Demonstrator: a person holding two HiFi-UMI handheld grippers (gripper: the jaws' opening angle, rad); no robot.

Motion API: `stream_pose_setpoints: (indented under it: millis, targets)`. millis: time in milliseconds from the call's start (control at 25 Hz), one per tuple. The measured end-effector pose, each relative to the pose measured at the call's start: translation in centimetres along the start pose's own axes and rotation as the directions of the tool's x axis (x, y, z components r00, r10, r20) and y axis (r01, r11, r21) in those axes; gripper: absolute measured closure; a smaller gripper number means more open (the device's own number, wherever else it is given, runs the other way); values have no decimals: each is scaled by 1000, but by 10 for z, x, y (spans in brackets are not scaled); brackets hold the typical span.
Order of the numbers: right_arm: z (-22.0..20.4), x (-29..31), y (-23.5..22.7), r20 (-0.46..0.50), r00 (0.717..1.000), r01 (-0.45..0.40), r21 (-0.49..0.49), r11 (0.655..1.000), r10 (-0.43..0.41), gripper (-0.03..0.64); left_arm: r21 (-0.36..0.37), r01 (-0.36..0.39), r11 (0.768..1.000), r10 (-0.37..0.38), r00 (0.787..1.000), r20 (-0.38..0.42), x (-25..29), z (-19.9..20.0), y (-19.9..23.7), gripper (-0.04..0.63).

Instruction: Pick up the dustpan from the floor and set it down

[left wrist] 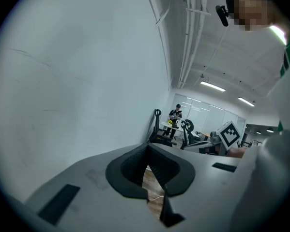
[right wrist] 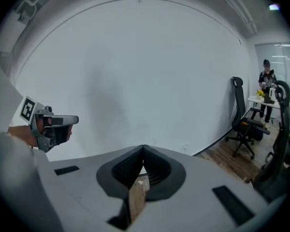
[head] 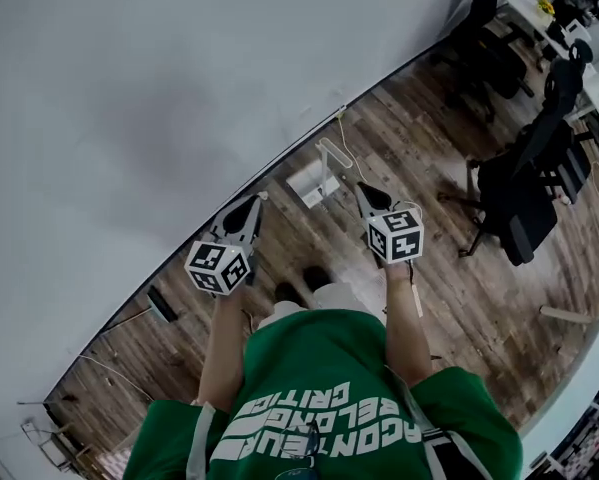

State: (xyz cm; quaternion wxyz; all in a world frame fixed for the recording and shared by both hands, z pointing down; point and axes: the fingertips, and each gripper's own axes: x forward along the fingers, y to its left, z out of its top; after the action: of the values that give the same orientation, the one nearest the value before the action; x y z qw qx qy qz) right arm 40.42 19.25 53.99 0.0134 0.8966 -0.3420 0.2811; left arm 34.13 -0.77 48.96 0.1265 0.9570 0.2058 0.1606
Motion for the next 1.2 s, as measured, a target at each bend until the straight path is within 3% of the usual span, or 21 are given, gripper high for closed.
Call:
stream_pose_setpoints:
  millis: [440, 640, 880, 1200]
  targets:
    - [-38, -46, 81, 20, 997, 73, 23, 997, -74, 609, -44, 95, 995, -93, 995, 31, -69, -16, 11, 598]
    - [-45, -75, 105, 41, 995, 97, -30, 995, -96, 609, -74, 114, 991, -107, 991, 86, -88, -17, 10, 598]
    - [-57, -96, 112, 57, 991, 123, -48, 991, -120, 609, -74, 152, 986, -146, 986, 82, -97, -35, -11, 598]
    - [-57, -120, 95, 76, 992, 101, -63, 993, -96, 609, -39, 131, 991, -127, 987, 96, -91, -28, -41, 598]
